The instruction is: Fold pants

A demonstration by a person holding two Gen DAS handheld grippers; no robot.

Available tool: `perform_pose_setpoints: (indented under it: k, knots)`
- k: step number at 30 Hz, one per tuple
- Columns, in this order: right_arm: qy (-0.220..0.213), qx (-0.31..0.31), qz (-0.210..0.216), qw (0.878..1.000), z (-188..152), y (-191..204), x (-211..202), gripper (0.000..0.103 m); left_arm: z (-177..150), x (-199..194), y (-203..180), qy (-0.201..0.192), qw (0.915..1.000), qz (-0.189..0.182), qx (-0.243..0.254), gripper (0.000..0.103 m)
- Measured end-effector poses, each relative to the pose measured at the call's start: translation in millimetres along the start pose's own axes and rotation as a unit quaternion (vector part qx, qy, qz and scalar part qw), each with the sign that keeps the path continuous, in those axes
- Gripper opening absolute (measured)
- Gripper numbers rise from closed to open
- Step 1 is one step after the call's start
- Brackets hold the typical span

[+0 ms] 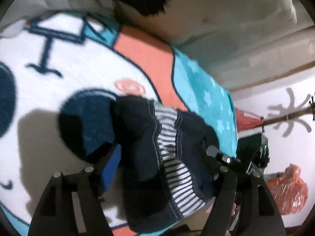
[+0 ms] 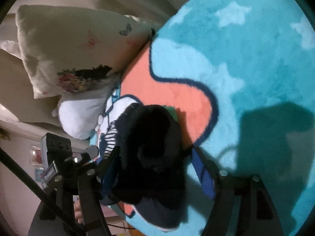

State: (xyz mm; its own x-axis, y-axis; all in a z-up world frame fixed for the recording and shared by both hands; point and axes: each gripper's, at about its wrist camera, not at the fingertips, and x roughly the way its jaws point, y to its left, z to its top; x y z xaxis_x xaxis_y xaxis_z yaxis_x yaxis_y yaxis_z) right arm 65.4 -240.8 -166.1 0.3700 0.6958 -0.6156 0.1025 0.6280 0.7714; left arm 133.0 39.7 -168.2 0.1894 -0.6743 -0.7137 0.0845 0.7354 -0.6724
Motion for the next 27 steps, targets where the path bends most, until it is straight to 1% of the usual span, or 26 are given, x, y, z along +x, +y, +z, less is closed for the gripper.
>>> perform_pose_setpoints:
  k: [2,3,4,5,6,7,8,9,11,15,19,21,24,27]
  knots:
    - [-0.007,-0.003,-0.001,1.000,1,5,4,0.079,-2,14,-4,0.020,0.9997,0.009,0.012,0.073]
    - [0.000,-0.008,0.003,1.000,2,8,8,0.077,-4,21,-8,0.028,0.9993,0.014,0.021,0.073]
    - [0.010,-0.013,0.004,1.000,2,11,13,0.061,-6,23,-15,0.020,0.9988,0.024,0.038,0.073]
    - [0.019,-0.016,0.001,1.000,2,13,18,0.046,-8,25,-22,0.028,0.9978,0.032,0.051,0.067]
    - [0.024,-0.016,0.003,1.000,2,14,20,0.043,-9,26,-25,0.033,0.9972,0.038,0.055,0.053]
    - [0.025,-0.010,0.008,1.000,2,14,20,0.039,-11,24,-31,0.029,0.9962,0.050,0.064,0.052]
    - [0.022,-0.006,0.013,1.000,1,14,17,0.037,-12,23,-35,0.025,0.9959,0.052,0.069,0.047]
    - [0.020,-0.004,0.017,1.000,1,14,14,0.036,-13,19,-38,0.021,0.9956,0.053,0.074,0.042]
    - [0.011,-0.004,0.022,1.000,0,17,5,0.035,-13,12,-44,0.013,0.9955,0.054,0.077,0.039]
    - [-0.007,-0.016,0.026,0.999,2,29,-7,0.035,-9,-3,-58,-0.005,0.9944,0.056,0.089,0.039]
    - [-0.027,-0.032,0.028,0.999,15,40,-17,0.035,6,-8,-69,-0.016,0.9944,0.050,0.092,0.039]
    - [-0.033,-0.039,0.023,0.998,26,43,-20,0.035,16,-6,-75,-0.018,0.9945,0.048,0.091,0.039]
    - [-0.042,-0.046,0.012,0.998,38,45,-23,0.035,28,0,-84,-0.019,0.9935,0.053,0.099,0.039]
    - [-0.050,-0.060,-0.010,0.997,50,45,-25,0.035,37,10,-90,-0.018,0.9920,0.063,0.108,0.039]
